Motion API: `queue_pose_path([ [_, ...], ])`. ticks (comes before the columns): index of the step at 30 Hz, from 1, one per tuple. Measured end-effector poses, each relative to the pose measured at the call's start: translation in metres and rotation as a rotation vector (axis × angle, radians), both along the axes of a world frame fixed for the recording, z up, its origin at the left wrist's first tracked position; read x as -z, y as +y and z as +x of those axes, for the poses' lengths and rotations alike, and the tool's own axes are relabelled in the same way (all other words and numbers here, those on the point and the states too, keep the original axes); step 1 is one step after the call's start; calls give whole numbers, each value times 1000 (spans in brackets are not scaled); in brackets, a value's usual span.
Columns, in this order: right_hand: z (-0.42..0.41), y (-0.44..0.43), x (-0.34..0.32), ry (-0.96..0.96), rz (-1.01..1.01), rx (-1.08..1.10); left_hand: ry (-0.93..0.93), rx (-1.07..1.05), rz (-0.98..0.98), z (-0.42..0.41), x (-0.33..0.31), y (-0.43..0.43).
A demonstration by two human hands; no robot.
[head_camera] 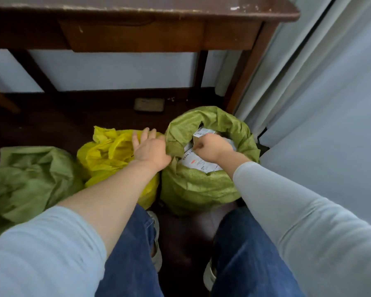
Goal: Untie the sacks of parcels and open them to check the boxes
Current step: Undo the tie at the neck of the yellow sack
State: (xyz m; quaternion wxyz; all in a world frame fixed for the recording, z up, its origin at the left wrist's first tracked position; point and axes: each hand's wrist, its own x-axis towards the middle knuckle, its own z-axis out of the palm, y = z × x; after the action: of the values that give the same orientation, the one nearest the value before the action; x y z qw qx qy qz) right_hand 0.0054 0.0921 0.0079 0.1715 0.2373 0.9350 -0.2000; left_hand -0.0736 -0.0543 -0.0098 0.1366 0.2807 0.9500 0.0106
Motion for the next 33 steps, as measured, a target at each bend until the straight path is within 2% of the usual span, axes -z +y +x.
queue_pose_path([
  [5,-15,-49,-20,49,-70,-68,54,-143,69,-9,-7,-51],
  [12,-45,-80,-14,135,-229,-44,-196,-356,196,-28,-5,-82],
  [17,-70,-80,16,183,-382,25,-264,-477,191,-44,3,-84],
  [23,-99,-80,58,131,-527,207,-348,-679,208,-65,27,-86],
  [26,-111,-85,74,122,-581,230,-449,-755,351,-84,53,-93],
  [29,-120,-93,90,109,-632,306,-423,-748,412,-100,74,-104],
  [33,-133,-111,97,155,-953,604,-350,-722,342,-116,84,-113],
])
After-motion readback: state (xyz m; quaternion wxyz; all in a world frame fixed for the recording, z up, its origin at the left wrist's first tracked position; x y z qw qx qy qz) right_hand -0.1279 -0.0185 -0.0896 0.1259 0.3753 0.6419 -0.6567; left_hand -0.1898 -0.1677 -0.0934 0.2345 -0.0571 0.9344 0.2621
